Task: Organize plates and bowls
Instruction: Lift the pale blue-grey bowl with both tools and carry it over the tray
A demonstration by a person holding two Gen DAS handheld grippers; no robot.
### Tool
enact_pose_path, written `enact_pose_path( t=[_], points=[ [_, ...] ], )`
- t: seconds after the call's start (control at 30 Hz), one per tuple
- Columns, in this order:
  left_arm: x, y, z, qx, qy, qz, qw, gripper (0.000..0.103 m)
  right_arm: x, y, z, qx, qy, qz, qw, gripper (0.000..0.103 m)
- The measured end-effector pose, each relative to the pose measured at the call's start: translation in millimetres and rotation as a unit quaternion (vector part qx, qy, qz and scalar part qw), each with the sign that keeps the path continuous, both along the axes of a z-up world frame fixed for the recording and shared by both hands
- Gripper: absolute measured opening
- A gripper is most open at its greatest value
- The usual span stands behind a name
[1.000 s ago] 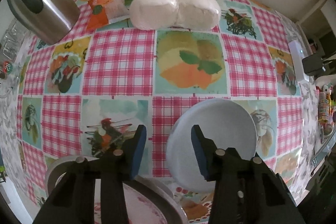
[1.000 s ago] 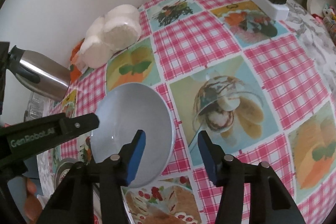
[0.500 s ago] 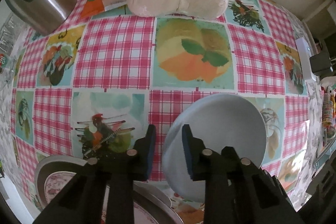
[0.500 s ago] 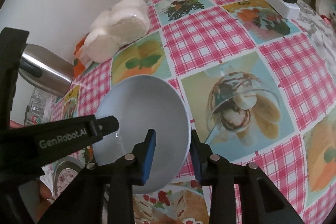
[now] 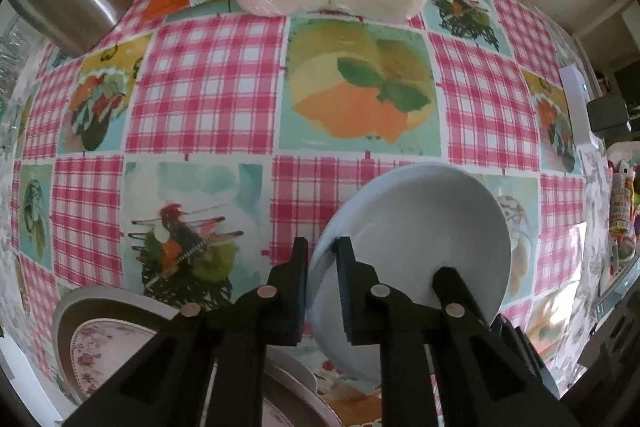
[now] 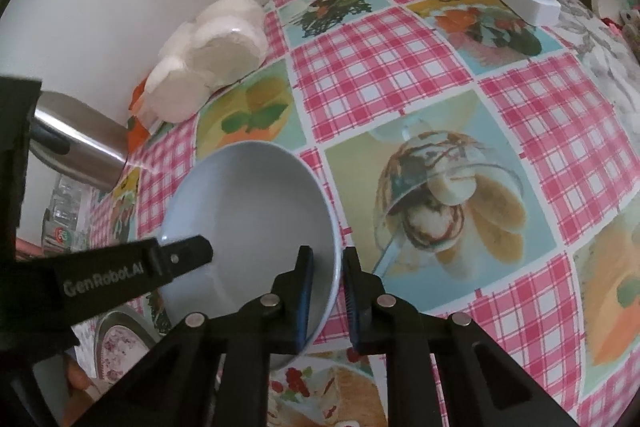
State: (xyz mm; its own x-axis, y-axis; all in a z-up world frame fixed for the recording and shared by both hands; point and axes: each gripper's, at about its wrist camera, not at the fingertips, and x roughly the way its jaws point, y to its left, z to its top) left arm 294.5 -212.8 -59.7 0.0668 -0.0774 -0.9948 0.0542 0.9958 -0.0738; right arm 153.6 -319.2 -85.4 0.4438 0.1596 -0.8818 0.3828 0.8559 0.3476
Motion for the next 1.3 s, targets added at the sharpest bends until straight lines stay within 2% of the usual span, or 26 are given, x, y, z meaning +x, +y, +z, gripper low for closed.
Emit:
enact_pose_path(
  t=[0.23, 0.47, 0.73, 0.83, 1.07, 1.3],
  points=[
    [-9, -16, -5, -0.011, 0.003, -0.012, 0.9999, 0.015, -7, -15, 1, -0.001, -0.004, -0.012, 1.0, 0.016],
    [-17, -20, -8, -0.022, -0.007, -0.009, 0.9997, 0.015, -10, -20, -4, 0.023, -0.007, -0.014, 1.0, 0.016],
    [-24, -7, -1, -0.032, -0.012, -0.01, 0.9994, 0.015, -10, -6, 6, -0.032, -0.013, 0.015, 0.999, 0.017],
    [-26, -4, 9, -0.036, -0.021, -0.012, 0.9991, 0.015, -12, -6, 11, -0.032, -0.019, 0.014, 0.999, 0.017],
    [-34, 11, 59, -0.035, -0.064, -0.019, 0.9972, 0.016, -22, 2, 45, -0.04, -0.05, 0.017, 0.998, 0.017],
    [-55, 44, 95, -0.044, -0.095, 0.003, 0.9945, 0.016, -35, 26, 77, -0.034, -0.079, 0.032, 0.996, 0.018]
  ],
)
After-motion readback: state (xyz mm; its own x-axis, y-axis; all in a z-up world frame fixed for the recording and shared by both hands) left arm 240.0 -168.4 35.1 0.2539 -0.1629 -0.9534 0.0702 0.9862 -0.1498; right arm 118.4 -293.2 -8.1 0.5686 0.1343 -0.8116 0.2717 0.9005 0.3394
